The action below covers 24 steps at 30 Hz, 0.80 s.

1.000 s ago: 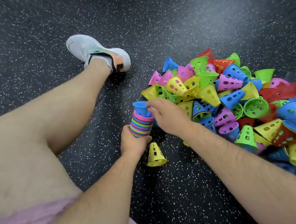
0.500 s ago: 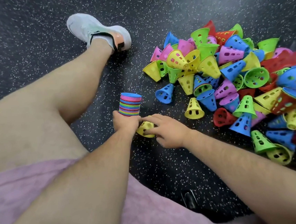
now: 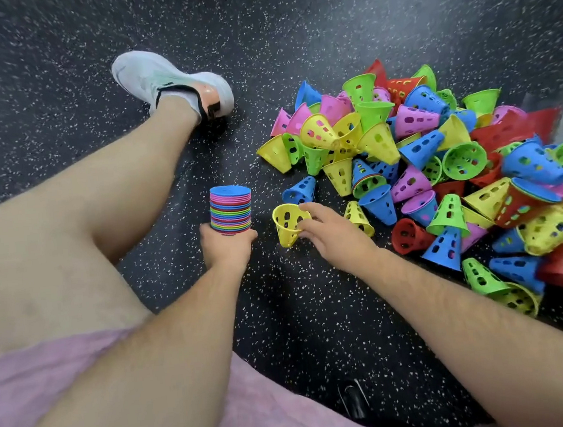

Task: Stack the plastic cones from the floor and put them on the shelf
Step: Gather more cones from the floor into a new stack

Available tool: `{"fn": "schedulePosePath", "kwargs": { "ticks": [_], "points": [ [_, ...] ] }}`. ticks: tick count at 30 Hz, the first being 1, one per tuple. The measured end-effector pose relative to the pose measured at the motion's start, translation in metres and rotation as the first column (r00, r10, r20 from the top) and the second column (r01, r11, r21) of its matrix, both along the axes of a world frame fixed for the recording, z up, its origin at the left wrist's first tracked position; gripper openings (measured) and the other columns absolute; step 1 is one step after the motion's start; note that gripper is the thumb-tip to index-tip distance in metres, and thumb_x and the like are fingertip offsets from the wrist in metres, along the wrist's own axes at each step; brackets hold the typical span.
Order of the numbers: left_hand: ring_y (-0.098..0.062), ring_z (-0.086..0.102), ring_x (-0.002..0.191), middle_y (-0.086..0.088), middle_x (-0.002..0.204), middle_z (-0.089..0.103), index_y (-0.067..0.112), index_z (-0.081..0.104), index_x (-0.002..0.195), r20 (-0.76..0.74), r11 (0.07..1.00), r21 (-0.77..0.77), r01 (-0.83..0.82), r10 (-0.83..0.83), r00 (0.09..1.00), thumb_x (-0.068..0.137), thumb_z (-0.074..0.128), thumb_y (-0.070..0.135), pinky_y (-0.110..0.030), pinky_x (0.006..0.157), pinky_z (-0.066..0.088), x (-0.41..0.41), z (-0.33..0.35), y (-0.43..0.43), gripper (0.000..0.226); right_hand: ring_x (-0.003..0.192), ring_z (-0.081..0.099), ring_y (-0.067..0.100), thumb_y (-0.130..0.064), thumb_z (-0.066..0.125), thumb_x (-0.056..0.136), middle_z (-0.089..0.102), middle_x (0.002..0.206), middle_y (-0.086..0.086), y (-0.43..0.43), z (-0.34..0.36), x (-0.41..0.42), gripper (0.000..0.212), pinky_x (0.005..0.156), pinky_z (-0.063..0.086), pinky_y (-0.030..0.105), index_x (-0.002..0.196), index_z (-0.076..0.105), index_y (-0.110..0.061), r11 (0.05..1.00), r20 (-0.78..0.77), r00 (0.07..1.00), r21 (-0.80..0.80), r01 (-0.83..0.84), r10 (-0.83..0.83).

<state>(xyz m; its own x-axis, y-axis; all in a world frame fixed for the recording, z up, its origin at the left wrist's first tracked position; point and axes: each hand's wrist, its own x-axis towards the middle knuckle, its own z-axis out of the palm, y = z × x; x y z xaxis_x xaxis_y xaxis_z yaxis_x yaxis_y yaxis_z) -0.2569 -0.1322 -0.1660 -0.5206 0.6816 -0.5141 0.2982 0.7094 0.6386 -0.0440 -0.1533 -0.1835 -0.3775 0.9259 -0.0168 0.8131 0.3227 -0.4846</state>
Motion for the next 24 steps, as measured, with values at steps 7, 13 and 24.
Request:
{"fn": "schedulePosePath", "kwargs": {
  "ticks": [7, 13, 24],
  "points": [
    [-0.017, 0.061, 0.079, 0.003, 0.094, 0.061, 0.023, 0.048, 0.099, -0.05, 0.945, 0.014, 0.328, -0.327, 0.944, 0.066, 0.092, 0.02, -0.028, 0.073, 0.042, 0.018, -0.006, -0.007, 0.055, 0.121, 0.054, 0.027, -0.018, 0.053, 0.101, 0.058, 0.129, 0.01, 0.024, 0.033, 0.011, 0.025, 0.106, 0.044, 0.039, 0.118, 0.066, -0.005, 0.909, -0.317, 0.873, 0.071, 0.411, -0.37],
    [-0.018, 0.068, 0.082, -0.001, 0.094, 0.068, 0.028, 0.049, 0.095, -0.021, 0.906, 0.06, 0.42, -0.419, 0.908, 0.058, 0.092, 0.02, -0.036, 0.076, 0.056, 0.031, -0.011, -0.01, 0.057, 0.126, 0.046, 0.018, -0.031, 0.049, 0.101, 0.059, 0.131, 0.001, 0.024, 0.041, 0.007, 0.035, 0.11, 0.036, 0.035, 0.131, 0.059, -0.018, 0.995, -0.178, 0.979, -0.015, 0.102, -0.103],
    [-0.016, 0.063, 0.084, -0.001, 0.1, 0.064, 0.023, 0.049, 0.106, 0.0, 0.932, 0.064, 0.357, -0.358, 0.934, 0.063, 0.093, 0.019, -0.029, 0.073, 0.044, 0.03, -0.023, -0.007, 0.062, 0.138, 0.029, 0.025, -0.002, 0.056, 0.085, 0.019, 0.163, 0.001, 0.05, 0.012, 0.002, 0.065, 0.11, 0.037, 0.038, 0.147, 0.04, -0.012, 0.98, 0.307, 0.951, -0.179, 0.087, -0.028]
  ]
}}
